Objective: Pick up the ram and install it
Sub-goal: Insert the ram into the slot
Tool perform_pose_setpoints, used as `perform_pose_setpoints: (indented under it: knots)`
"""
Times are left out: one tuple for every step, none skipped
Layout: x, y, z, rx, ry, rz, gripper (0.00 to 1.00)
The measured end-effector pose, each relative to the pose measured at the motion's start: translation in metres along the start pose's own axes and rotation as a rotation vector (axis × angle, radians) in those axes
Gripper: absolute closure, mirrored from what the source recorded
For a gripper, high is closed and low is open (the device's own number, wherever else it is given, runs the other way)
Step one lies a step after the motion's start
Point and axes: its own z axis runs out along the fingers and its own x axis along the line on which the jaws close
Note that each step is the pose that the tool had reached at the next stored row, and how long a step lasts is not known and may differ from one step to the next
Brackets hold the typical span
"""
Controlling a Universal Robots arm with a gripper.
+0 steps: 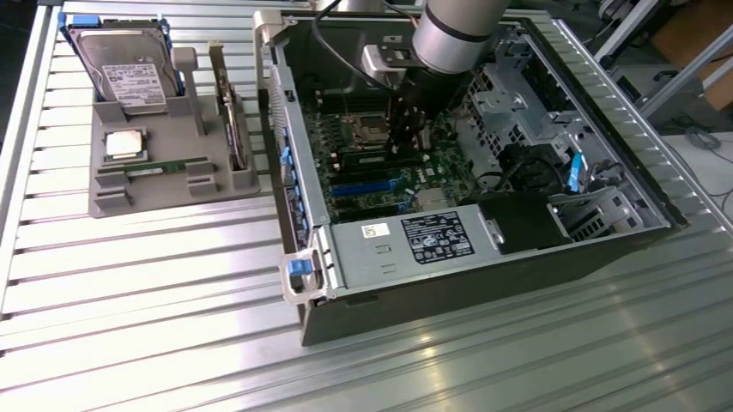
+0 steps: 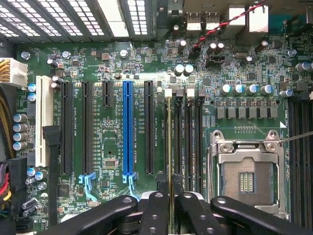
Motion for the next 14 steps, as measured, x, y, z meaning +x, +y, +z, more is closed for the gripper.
perform_pose_setpoints:
  knots:
    - [0.0,-0.0003,0.0006,-0.0002,-0.0004,0.0,0.86]
    - [0.0,-0.0002,0.0009,-0.0006,-0.0003,0.0,0.86]
    - [0.0,-0.0002,0.0009,-0.0008,0.0002,0.0,0.86]
    - [0.0,-0.0002,0.0009,-0.0009,0.0002,0.0,0.86]
    - [0.0,-0.0002,0.0009,-0.0009,0.0002,0.0,0.86]
    - [0.0,-0.0002,0.0009,-0.0008,0.0002,0.0,0.86]
    - [0.0,-0.0002,0.001,-0.0007,0.0001,0.0,0.85]
    - [0.0,-0.0002,0.001,-0.0007,0.0001,0.0,0.79]
    - [0.0,-0.0002,0.001,-0.0008,0.0,0.0,0.79]
    - [0.0,-0.0002,0.001,-0.0009,0.0011,0.0,0.72]
    - [0.0,-0.0001,-0.0012,-0.0008,0.0024,0.0,0.72]
    - [0.0,0.0006,-0.0117,-0.0005,0.0024,0.0,0.72]
    - [0.0,0.0011,-0.0192,-0.0004,0.0029,0.0,0.72]
    - [-0.001,0.0015,-0.0239,-0.0004,0.0034,0.001,0.72]
